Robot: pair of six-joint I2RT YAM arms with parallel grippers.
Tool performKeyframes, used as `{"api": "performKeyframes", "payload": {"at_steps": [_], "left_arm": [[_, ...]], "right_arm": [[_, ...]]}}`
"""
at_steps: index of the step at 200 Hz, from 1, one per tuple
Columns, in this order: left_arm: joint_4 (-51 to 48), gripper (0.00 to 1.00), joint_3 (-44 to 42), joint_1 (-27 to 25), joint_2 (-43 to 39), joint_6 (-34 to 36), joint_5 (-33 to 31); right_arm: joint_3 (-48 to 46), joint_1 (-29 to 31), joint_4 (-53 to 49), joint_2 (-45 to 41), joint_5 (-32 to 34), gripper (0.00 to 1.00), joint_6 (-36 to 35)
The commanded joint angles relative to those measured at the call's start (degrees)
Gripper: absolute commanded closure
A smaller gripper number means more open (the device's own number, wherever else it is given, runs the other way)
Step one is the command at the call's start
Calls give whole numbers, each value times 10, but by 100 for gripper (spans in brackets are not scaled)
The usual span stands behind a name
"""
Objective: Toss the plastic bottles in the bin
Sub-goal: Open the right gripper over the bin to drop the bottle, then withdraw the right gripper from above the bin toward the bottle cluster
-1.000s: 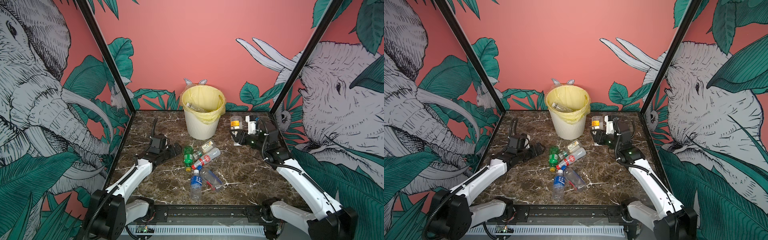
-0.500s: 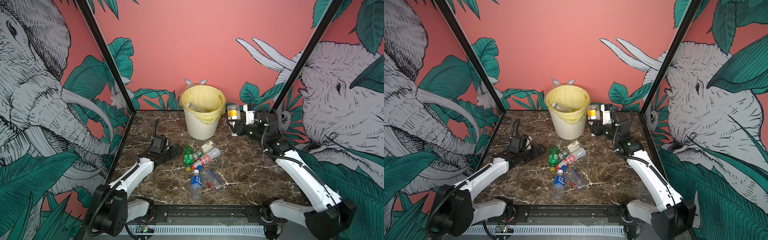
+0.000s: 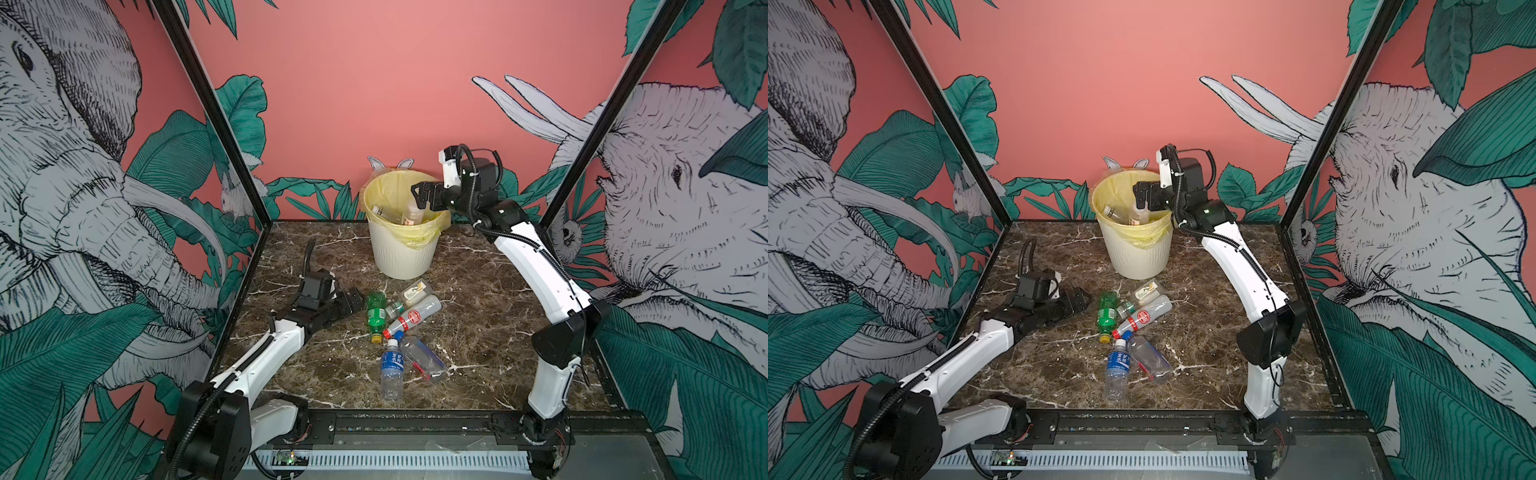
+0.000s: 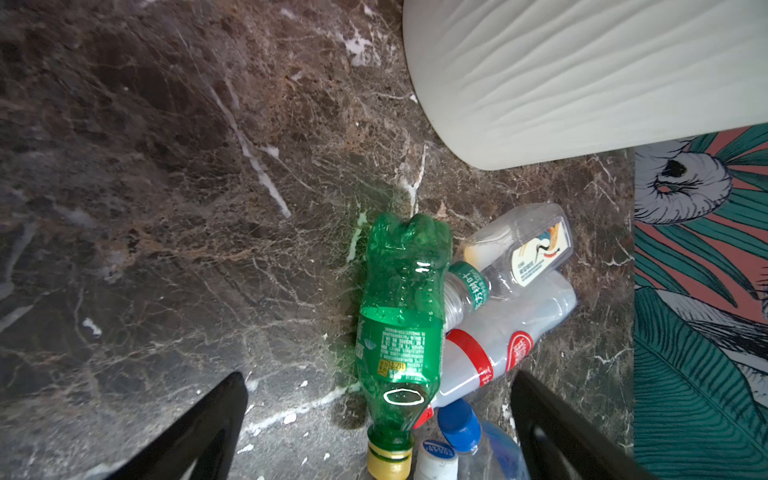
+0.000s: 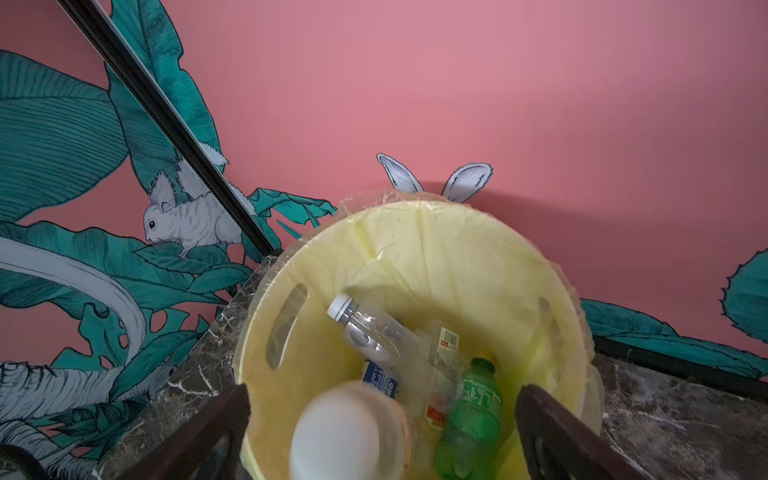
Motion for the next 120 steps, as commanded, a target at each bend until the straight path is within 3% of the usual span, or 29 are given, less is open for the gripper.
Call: {"api": "performKeyframes", "payload": {"at_steps": [1, 48, 120], "left_arm": [[-14, 1, -7, 3, -25, 6, -14], [-23, 1, -4, 3, -17, 17, -11], [-22, 1, -1, 3, -10, 11, -5]], "right_arm": [[-78, 1, 99, -107, 19, 1, -4], [-220, 1, 117, -220, 30, 1, -15], [-407, -1, 157, -325, 60, 1, -3]]}}
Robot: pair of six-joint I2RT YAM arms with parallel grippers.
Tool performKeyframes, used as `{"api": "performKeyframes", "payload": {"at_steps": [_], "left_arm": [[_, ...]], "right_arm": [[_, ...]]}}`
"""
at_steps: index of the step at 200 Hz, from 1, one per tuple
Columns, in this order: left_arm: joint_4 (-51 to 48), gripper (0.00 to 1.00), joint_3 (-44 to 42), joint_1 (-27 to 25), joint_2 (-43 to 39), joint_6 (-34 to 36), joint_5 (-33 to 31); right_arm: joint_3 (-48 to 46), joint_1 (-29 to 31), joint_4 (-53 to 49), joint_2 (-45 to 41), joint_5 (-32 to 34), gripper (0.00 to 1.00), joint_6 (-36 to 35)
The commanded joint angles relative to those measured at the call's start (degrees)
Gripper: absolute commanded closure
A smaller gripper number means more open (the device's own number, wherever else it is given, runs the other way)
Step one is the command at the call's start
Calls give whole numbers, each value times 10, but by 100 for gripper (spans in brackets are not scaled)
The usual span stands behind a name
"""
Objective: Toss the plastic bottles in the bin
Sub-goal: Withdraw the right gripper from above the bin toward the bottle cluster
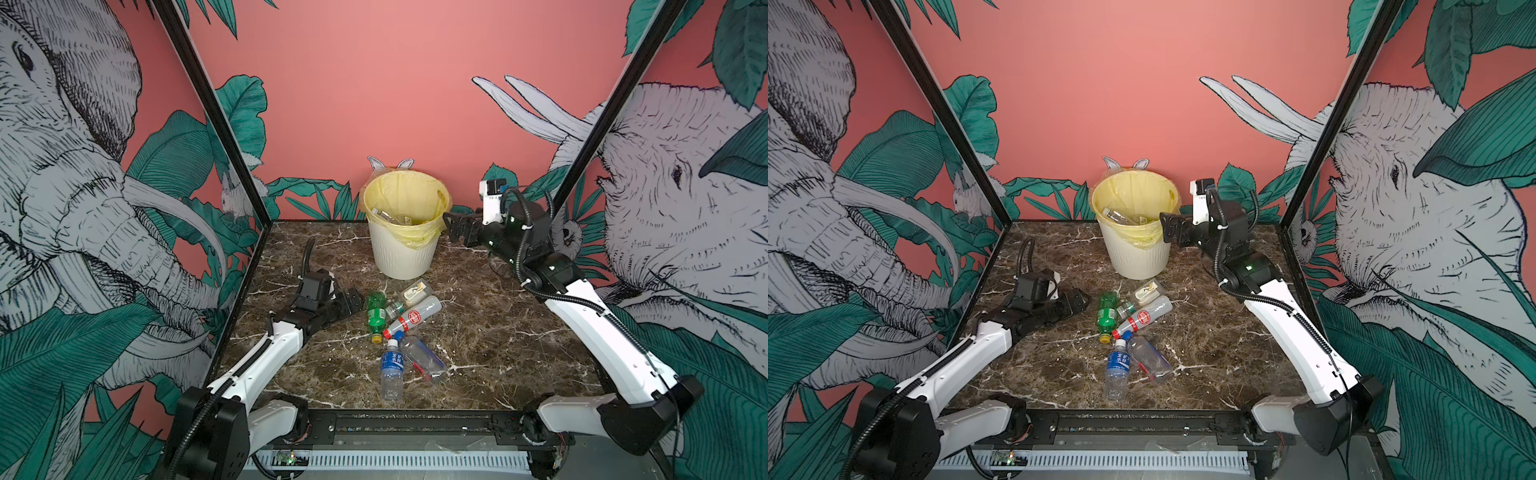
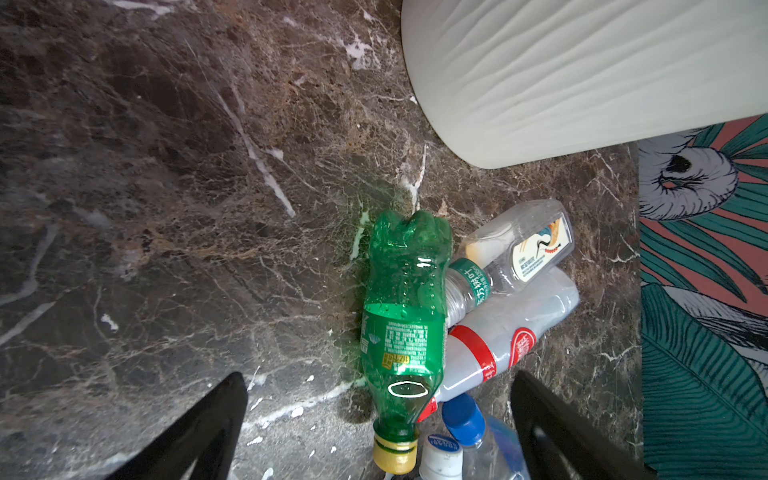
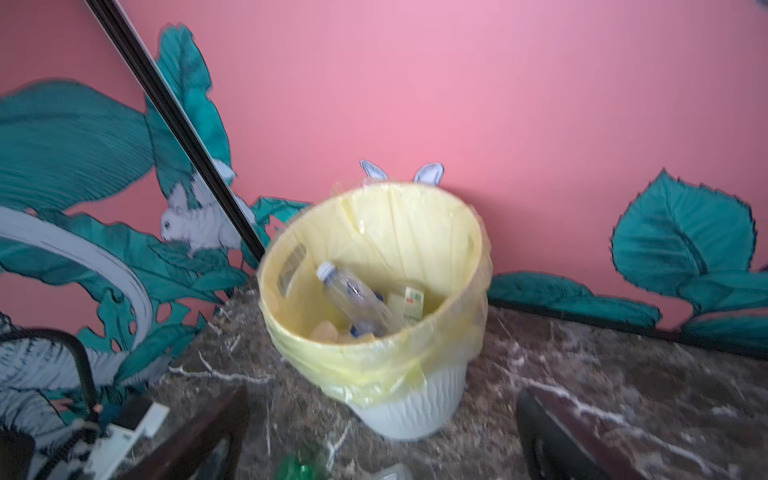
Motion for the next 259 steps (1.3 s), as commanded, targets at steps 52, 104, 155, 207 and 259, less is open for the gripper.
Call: {"api": "performKeyframes", "payload": {"at_steps": [52, 104, 155, 207, 259], "left_arm": [[-13, 1, 1, 3, 7, -5, 18], [-2, 1, 6, 3, 21, -5, 49], [-5, 1, 9, 2, 41, -4, 73], [7, 1, 6, -14, 55, -11, 75], [17, 1, 10, -41, 81, -12, 56]], "right_arm": [[-126, -1, 53, -56, 20, 1, 28], [-183, -2, 60, -74, 22, 1, 44], [-234, -7, 72, -80, 23, 1, 69], [-270, -11, 80, -77, 19, 1, 87], [-296, -13, 89, -77, 13, 1, 101]]}}
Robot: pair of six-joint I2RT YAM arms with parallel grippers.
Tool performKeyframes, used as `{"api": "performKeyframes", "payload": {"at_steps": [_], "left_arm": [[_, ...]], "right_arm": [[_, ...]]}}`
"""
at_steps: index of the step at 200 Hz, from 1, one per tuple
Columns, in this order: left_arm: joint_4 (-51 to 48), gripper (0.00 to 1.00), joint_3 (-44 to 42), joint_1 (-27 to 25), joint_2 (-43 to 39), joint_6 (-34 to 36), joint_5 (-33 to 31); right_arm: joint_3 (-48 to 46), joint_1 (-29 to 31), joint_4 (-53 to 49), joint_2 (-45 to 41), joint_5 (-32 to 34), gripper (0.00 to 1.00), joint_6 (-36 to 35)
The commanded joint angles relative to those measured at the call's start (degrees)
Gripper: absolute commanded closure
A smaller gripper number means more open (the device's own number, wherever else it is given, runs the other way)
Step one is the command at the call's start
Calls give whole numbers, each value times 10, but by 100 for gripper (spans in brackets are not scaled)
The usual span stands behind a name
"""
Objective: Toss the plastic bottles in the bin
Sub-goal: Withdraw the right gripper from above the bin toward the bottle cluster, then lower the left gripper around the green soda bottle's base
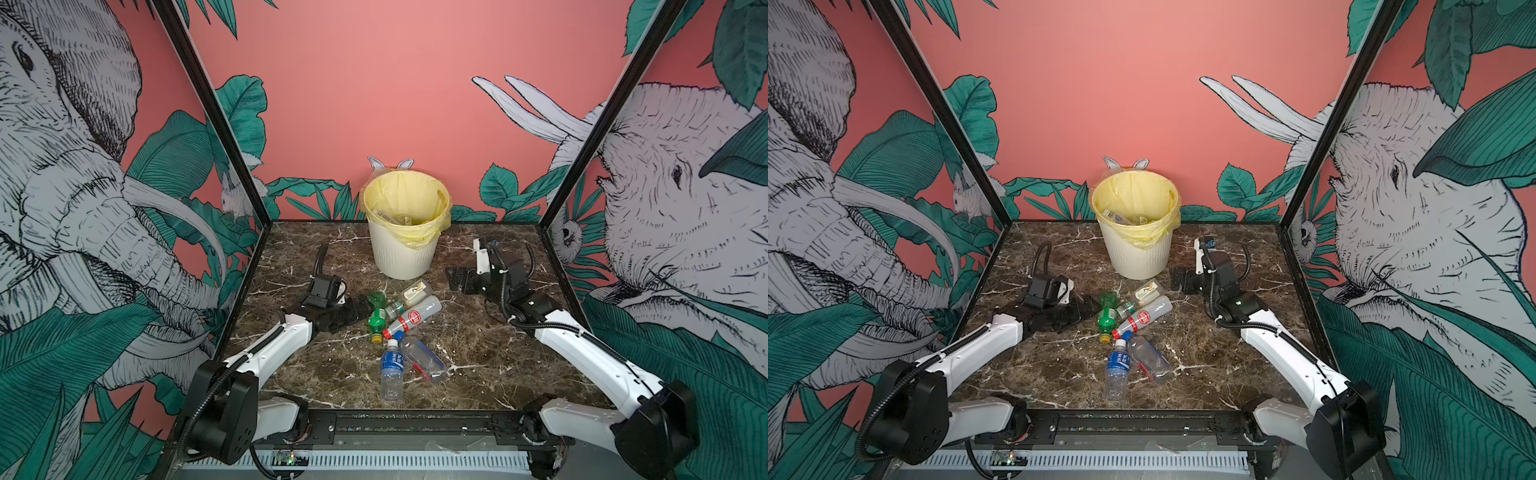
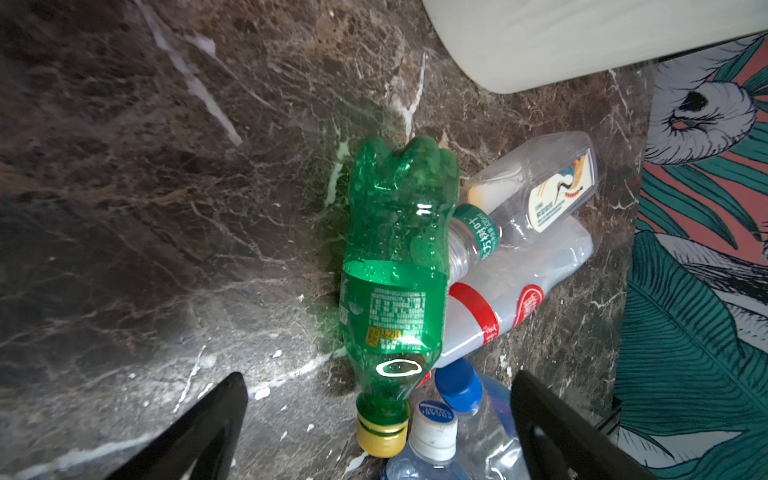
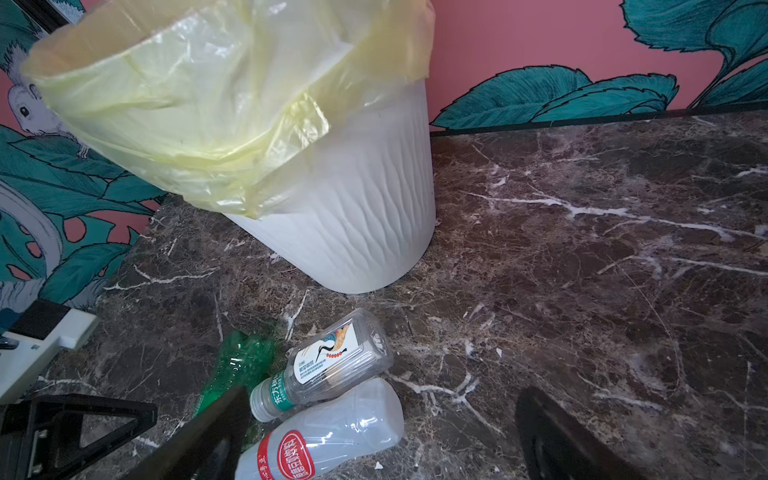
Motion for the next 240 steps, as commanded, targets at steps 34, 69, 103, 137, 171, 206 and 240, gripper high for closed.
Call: {"api": "performKeyframes", "payload": {"at_steps": [34, 69, 103, 137, 171, 206, 240], "left_arm": [[3, 1, 22, -22, 24, 12, -22], [6, 2, 30, -33, 40, 13, -30], [1, 3, 45, -48, 59, 18, -37], [-7, 3, 56, -57, 72, 22, -46], [-11, 4, 63, -63, 83, 26, -49], [-11, 4, 61, -66, 94, 26, -54], [-4, 6, 66, -68, 106, 27, -57]], "right_arm": [[-29, -5, 31, -10, -1, 1, 22], [-44, -7, 33, -15, -1, 1, 25], [-55, -9, 37, -16, -2, 1, 29], [-62, -10, 38, -19, -4, 1, 31], [-71, -12, 43, -20, -4, 1, 35], [-72, -14, 47, -14, -9, 1, 38], [-72, -15, 51, -10, -12, 1, 43]]}}
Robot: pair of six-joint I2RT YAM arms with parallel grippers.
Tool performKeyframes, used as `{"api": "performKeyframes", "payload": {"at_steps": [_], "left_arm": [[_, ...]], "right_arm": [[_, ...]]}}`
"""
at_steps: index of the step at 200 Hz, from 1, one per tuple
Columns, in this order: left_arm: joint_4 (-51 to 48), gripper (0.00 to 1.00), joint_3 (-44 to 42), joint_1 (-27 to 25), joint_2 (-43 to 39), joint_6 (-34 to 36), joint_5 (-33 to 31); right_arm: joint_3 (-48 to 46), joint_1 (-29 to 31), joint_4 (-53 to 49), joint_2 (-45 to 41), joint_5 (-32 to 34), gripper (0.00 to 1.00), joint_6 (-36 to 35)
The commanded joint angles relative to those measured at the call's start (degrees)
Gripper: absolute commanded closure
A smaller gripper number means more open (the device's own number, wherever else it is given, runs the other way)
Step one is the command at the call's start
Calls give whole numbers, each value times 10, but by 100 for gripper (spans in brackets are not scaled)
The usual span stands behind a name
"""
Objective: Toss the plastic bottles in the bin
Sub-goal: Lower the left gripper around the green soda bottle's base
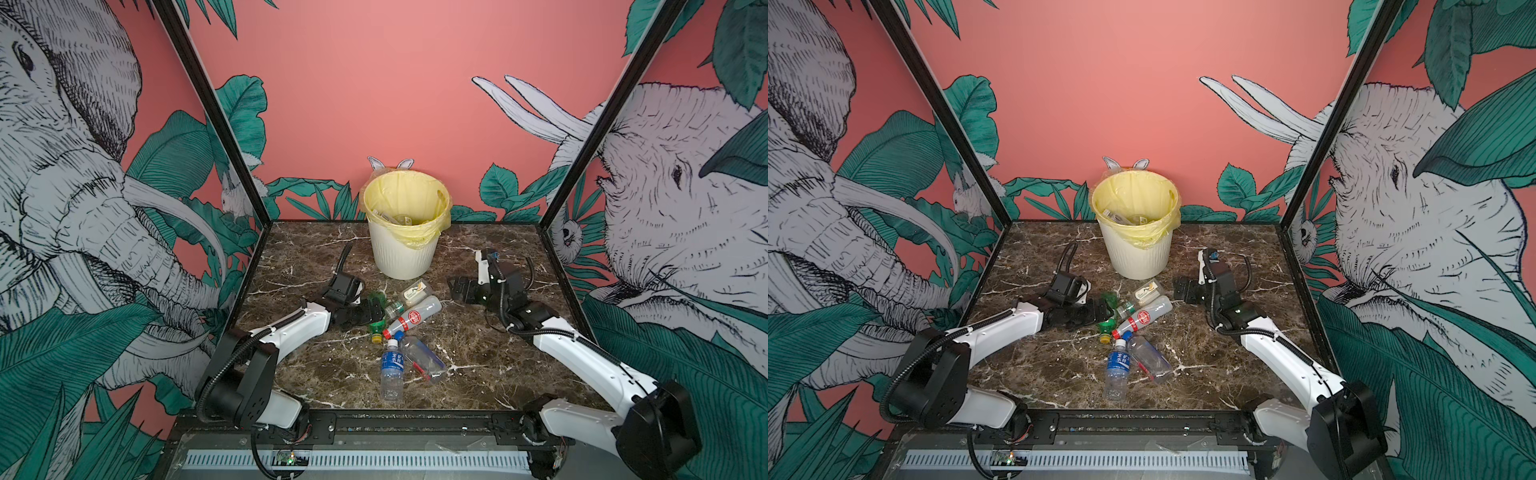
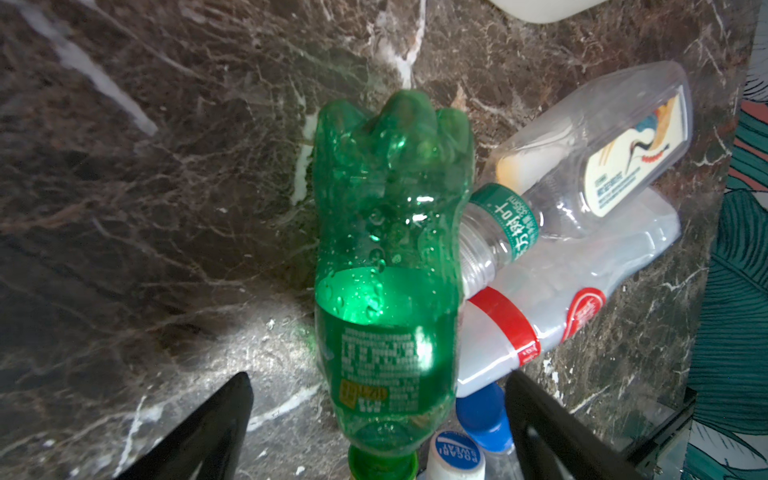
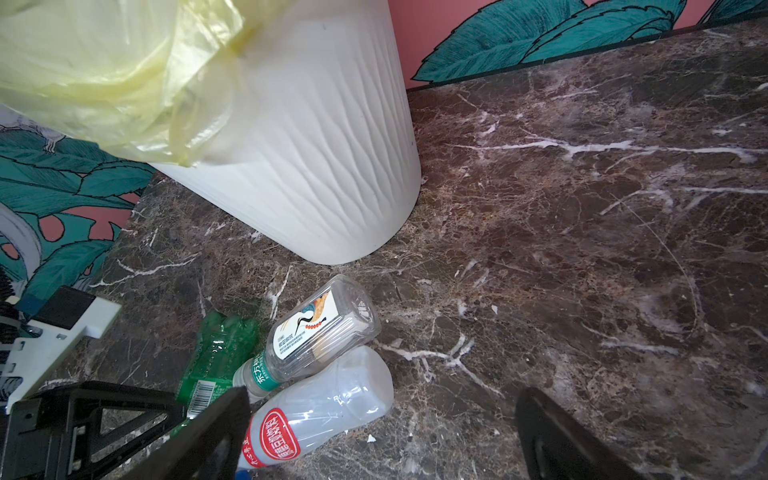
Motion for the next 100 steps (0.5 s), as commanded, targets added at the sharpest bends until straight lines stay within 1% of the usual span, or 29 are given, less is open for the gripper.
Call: {"api": "performKeyframes", "payload": {"at_steps": [1, 32, 100], "left_arm": [[0, 6, 15, -4, 6, 5, -9], [14, 10, 27, -7, 30, 9, -5], [29, 15, 42, -12, 74, 16, -2]], "right_arm": [[-5, -3, 25, 0, -5, 1, 9], [-5, -4, 26, 3, -7, 1, 12], [-3, -8, 28, 6, -8, 1, 17]]}}
